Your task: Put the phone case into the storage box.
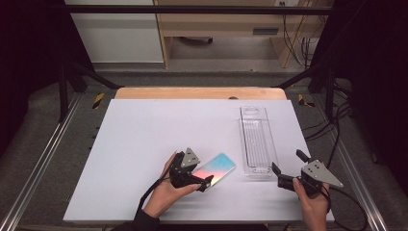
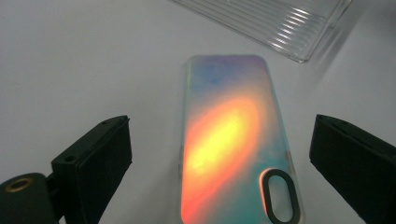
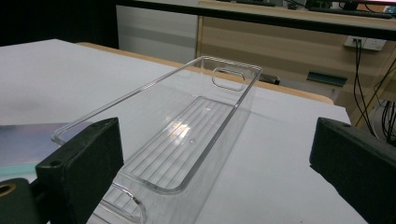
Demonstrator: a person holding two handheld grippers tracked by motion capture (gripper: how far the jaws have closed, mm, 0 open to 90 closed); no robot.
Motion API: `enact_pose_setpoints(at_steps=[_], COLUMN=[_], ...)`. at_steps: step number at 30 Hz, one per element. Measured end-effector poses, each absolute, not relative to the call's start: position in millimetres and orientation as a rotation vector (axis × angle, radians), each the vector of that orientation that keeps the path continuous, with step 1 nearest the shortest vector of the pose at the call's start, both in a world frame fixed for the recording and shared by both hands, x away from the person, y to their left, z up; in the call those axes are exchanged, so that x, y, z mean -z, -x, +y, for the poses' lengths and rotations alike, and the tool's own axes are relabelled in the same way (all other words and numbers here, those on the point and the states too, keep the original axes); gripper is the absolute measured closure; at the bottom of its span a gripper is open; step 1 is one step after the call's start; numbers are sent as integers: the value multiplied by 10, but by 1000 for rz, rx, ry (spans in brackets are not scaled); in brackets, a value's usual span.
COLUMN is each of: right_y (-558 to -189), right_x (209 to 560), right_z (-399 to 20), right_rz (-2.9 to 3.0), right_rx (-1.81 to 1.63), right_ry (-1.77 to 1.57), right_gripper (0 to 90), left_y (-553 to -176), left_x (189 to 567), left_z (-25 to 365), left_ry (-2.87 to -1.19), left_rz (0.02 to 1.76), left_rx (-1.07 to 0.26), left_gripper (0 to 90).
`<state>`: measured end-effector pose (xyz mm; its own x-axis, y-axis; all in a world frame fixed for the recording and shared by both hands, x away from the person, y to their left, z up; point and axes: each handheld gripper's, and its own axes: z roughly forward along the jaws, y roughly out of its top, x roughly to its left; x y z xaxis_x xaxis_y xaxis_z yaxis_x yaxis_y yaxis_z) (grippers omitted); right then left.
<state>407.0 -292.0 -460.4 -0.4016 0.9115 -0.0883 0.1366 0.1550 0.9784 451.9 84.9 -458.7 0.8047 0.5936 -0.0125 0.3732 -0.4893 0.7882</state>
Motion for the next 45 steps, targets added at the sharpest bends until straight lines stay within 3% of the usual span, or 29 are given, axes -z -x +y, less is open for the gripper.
enact_pose_setpoints(at_steps=[32, 45], right_y=[-4079, -4078], right_x=[4605, 4589], right_z=[-2893, -2890], right_rz=[1716, 1700], right_rx=[-1309, -1376], right_ry=[-989, -1003], right_gripper=[29, 29], left_y=[-4522, -4434], left_x=[4831, 4889], left_z=[736, 755], left_ry=[-2307, -2266], left_rz=[716, 703], left_rx=[-246, -320], left_gripper=[47, 98])
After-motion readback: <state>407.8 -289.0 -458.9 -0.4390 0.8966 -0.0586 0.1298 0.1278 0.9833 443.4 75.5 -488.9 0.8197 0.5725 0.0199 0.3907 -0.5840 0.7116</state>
